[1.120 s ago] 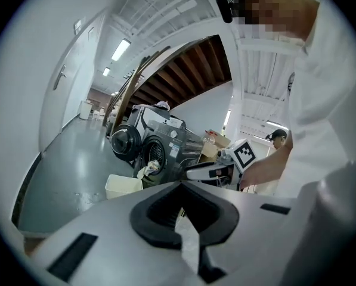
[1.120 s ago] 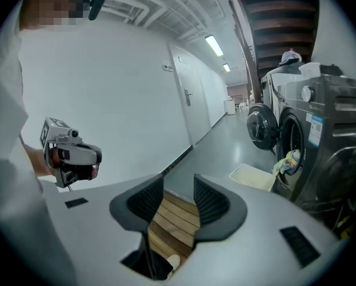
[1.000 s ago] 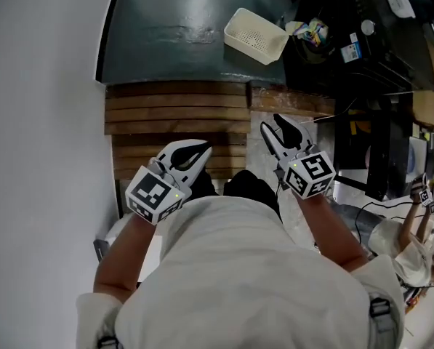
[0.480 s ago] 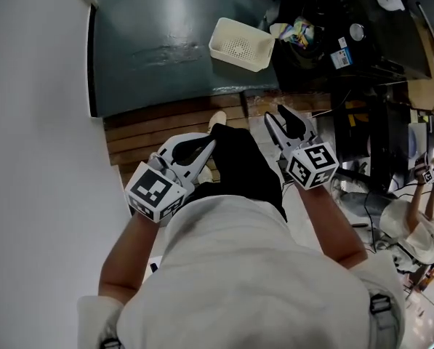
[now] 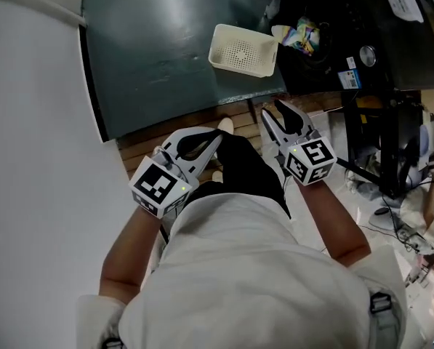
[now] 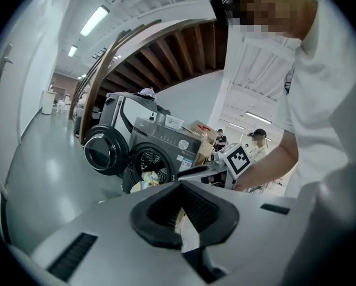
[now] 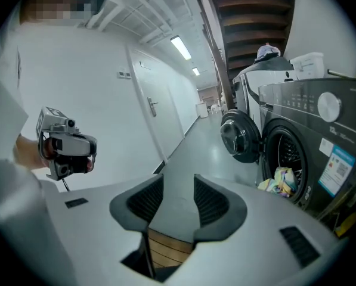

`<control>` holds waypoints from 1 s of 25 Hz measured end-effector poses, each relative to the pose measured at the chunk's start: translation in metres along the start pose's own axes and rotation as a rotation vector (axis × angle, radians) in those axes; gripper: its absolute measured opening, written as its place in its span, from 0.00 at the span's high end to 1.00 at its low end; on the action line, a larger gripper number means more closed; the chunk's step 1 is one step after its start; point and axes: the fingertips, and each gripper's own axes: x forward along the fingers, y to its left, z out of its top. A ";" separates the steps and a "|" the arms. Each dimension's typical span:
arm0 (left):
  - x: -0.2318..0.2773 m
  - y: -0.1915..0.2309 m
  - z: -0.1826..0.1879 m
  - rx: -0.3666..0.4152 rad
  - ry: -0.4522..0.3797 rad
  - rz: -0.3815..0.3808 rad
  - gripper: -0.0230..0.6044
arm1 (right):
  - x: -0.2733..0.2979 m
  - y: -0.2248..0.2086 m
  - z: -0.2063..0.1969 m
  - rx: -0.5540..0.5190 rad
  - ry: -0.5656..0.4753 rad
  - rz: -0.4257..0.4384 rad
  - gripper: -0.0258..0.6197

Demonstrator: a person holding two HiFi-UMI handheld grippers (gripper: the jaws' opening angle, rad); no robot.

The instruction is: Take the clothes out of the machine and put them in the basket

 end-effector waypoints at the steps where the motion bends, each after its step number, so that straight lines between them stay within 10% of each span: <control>1: 0.008 0.004 0.012 0.011 0.016 -0.017 0.97 | 0.004 -0.006 0.010 0.004 0.000 -0.007 0.74; 11: 0.078 0.009 0.120 0.156 0.080 -0.204 0.97 | 0.013 -0.074 0.094 0.038 -0.058 -0.124 0.70; 25: 0.159 0.068 0.119 0.189 0.207 -0.499 0.97 | 0.084 -0.206 0.058 0.117 0.062 -0.397 0.57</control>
